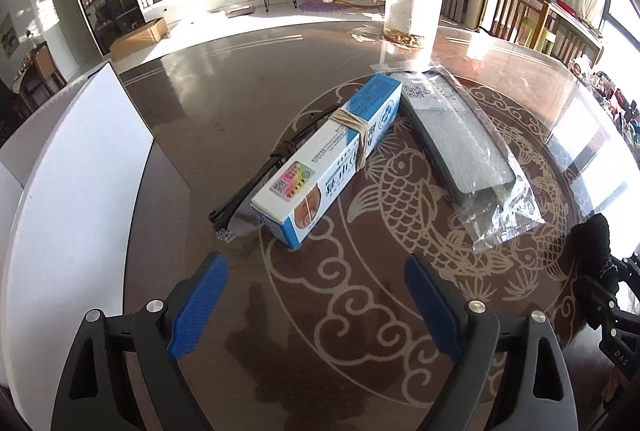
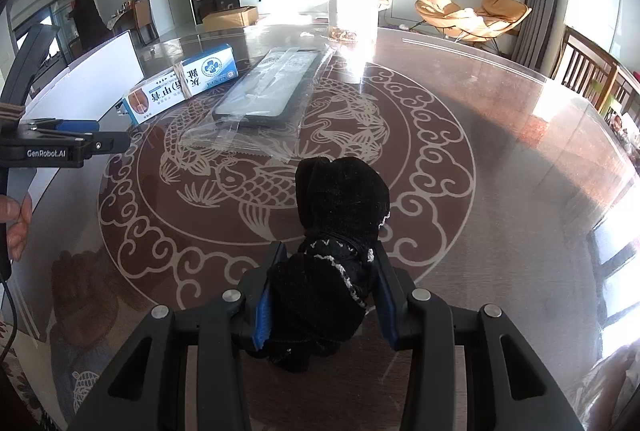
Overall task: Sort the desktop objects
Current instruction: 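Close the left tool on the blue-and-white medicine box while the right tool holds the scrunchie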
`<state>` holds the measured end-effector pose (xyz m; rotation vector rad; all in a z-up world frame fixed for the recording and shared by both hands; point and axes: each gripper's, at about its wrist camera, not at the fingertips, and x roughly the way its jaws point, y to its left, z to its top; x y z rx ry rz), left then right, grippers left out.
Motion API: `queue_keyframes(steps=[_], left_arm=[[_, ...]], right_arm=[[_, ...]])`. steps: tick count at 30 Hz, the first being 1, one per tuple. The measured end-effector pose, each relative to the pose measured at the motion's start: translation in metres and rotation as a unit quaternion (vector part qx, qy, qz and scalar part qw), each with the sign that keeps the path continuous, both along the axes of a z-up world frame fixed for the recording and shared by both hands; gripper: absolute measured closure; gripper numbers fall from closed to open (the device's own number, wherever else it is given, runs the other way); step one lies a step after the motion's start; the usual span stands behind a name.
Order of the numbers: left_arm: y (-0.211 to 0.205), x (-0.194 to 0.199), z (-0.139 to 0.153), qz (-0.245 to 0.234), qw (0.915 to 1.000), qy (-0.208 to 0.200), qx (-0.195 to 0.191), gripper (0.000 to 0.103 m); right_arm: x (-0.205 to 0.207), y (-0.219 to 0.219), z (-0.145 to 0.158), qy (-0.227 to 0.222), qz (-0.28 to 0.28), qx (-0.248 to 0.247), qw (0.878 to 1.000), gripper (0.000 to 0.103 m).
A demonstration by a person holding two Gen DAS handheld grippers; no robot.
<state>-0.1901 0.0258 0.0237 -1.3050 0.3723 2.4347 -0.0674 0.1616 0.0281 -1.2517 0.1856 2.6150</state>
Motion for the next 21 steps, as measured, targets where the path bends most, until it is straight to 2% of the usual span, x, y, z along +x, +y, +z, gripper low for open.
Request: queue_keyframes(steps=[3,6,8,10,11,12,14,17,19,21], left_arm=[[0.010,-0.027,0.004,0.004,0.9999,0.008,-0.013,0.014],[0.023,-0.040,0.001,-0.008,0.9997,0.001,-0.023,0.021],[0.033,-0.042,-0.006,-0.024,0.9988,-0.012,-0.040,0.037],[0.039,-0.038,-0.009,-0.032,0.9973,0.000,-0.067,0.042],[0.039,-0.036,-0.008,-0.033,0.9970,0.006,-0.070,0.055],[0.037,-0.036,-0.006,-0.029,0.9972,0.010,-0.068,0.060],[0.030,-0.034,-0.001,-0.023,0.9989,0.005,-0.040,0.069],[0.025,-0.026,0.001,-0.028,0.9988,0.012,-0.038,0.076],[0.021,-0.016,0.003,-0.032,0.9989,0.009,-0.032,0.076],[0.011,-0.003,0.005,-0.030,0.9995,-0.006,0.000,0.076]], right_arm=[[0.000,0.000,0.000,0.000,0.000,0.000,1.000,0.061],[0.000,0.000,0.000,0.000,0.000,0.000,1.000,0.061],[0.000,0.000,0.000,0.000,0.000,0.000,1.000,0.061],[0.000,0.000,0.000,0.000,0.000,-0.001,1.000,0.061],[0.000,0.000,0.000,0.000,0.000,-0.001,1.000,0.061],[0.000,0.000,0.000,0.001,0.000,-0.001,1.000,0.061],[0.000,0.000,0.000,0.001,0.000,-0.002,1.000,0.061],[0.000,0.000,0.000,0.001,0.000,-0.002,1.000,0.061],[0.000,0.000,0.000,0.001,0.000,-0.003,1.000,0.061],[0.000,0.000,0.000,0.001,0.000,-0.003,1.000,0.061]])
